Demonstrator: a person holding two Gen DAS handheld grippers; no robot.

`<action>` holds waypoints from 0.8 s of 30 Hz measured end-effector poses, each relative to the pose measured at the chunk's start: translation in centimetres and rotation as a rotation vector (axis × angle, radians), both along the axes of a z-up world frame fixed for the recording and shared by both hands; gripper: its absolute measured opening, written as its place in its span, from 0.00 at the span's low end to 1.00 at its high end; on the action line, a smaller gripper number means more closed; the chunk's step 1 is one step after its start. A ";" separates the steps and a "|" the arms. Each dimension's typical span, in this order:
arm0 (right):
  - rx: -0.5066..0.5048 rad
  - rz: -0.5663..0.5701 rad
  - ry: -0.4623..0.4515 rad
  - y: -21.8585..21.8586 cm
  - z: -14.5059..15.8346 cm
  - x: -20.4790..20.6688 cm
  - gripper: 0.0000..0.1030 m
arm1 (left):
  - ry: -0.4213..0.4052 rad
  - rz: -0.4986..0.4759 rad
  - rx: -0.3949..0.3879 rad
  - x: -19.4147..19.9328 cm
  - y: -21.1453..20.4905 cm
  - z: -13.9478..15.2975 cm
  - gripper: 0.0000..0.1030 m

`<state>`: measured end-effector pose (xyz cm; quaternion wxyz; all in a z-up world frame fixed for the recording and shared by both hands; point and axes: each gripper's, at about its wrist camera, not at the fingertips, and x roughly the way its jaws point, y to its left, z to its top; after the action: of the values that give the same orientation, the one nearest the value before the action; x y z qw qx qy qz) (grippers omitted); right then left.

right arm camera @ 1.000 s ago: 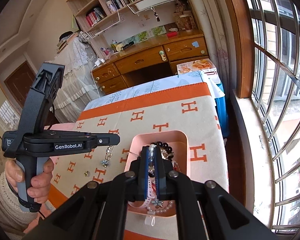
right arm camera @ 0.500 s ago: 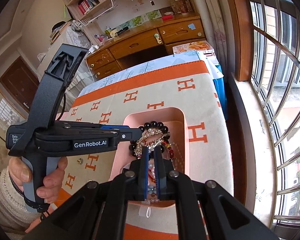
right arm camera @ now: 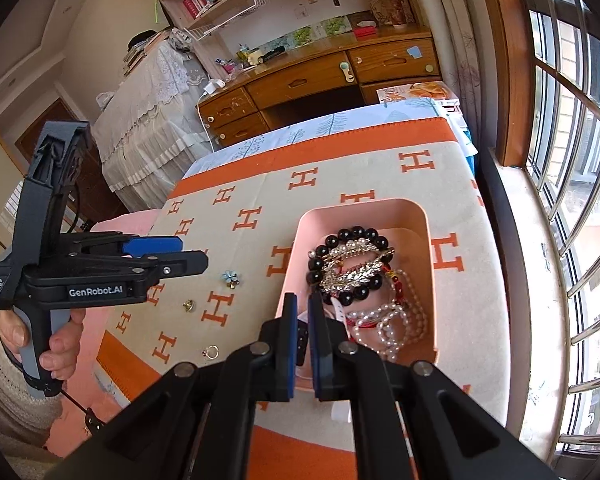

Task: Organize jewelry
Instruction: 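Lower the pearl pin into the box with the left tool while the right drops the necklace in, then move both tools back over the small jewelry on the blanket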

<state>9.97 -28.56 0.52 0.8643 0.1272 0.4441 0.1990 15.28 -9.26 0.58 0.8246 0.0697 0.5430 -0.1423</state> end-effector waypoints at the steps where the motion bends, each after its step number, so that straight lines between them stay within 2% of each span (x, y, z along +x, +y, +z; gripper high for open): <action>1: -0.005 0.011 0.000 0.5 0.1 -0.1 0.05 | -0.013 0.010 0.008 -0.5 0.9 0.4 0.61; 7: -0.025 0.081 -0.008 3.8 0.8 -0.8 0.05 | -0.068 0.065 0.036 -3.2 5.6 2.1 0.62; 12: -0.039 0.143 0.002 7.0 0.8 -0.5 0.08 | -0.078 0.099 0.041 -4.5 8.5 2.0 0.62; 16: -0.027 0.175 0.023 9.2 0.3 0.4 0.23 | -0.068 0.114 0.038 -4.9 10.2 0.6 0.62; 24: -0.013 0.177 0.109 12.4 -2.6 3.3 0.24 | -0.006 0.120 0.047 -5.4 11.7 -5.3 0.62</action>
<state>13.27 -16.13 -2.10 0.8187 0.0923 0.5012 0.2645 9.85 2.42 -4.77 0.8314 0.0565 0.5471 -0.0797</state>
